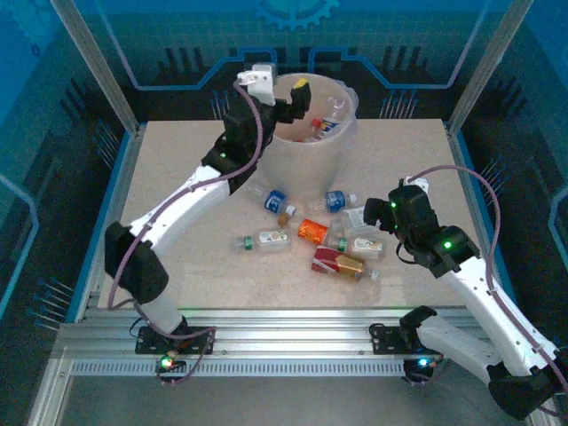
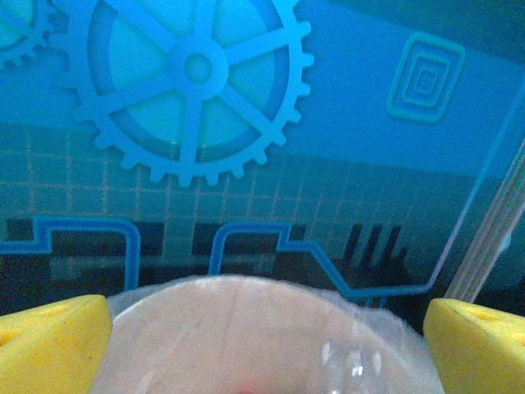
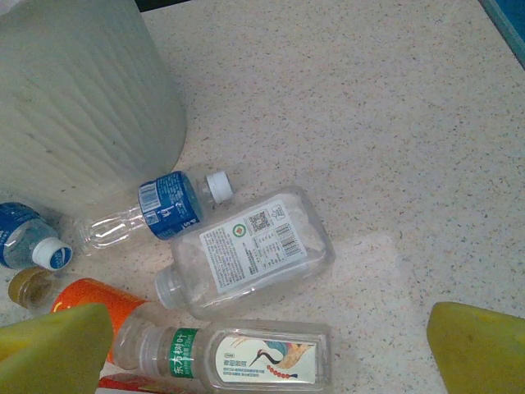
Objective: Put the plastic bottles in the bin
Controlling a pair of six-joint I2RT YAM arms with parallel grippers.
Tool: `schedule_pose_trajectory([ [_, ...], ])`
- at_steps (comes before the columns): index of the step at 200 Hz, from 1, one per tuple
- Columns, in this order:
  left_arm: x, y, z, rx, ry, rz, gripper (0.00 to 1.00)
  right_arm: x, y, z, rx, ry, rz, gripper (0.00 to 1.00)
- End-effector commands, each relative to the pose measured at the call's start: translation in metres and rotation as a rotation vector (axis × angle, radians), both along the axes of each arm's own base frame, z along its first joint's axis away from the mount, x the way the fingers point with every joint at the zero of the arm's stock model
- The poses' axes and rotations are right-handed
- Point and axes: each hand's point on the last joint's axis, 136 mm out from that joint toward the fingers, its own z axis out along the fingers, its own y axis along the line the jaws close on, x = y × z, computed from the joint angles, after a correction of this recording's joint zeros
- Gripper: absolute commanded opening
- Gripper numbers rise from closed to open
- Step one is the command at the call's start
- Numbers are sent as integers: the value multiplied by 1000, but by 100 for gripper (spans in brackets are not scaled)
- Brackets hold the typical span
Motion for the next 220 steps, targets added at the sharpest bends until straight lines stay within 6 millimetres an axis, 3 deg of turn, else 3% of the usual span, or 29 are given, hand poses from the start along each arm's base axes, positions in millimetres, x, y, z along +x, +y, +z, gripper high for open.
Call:
schedule_pose_trajectory([
  [1, -28, 3, -18, 116, 50, -61, 99, -1, -11, -1, -3, -5, -56, 100],
  [62, -110, 36, -112, 368, 216, -176, 99, 3, -12, -2, -12, 19, -69, 100],
  [114, -167, 40, -219, 547, 501, -378, 99, 7, -9, -8, -7, 42, -75, 100],
  [145, -180, 40, -264, 671, 574, -456, 99, 7, -9, -10, -4, 48, -79, 100],
  [181, -181, 40, -294, 751, 615, -487, 99, 4, -12, -12, -3, 56, -91, 100],
  [220, -189, 27, -324, 821, 658, -579, 99, 4, -12, -11, -2, 50, -95, 100],
])
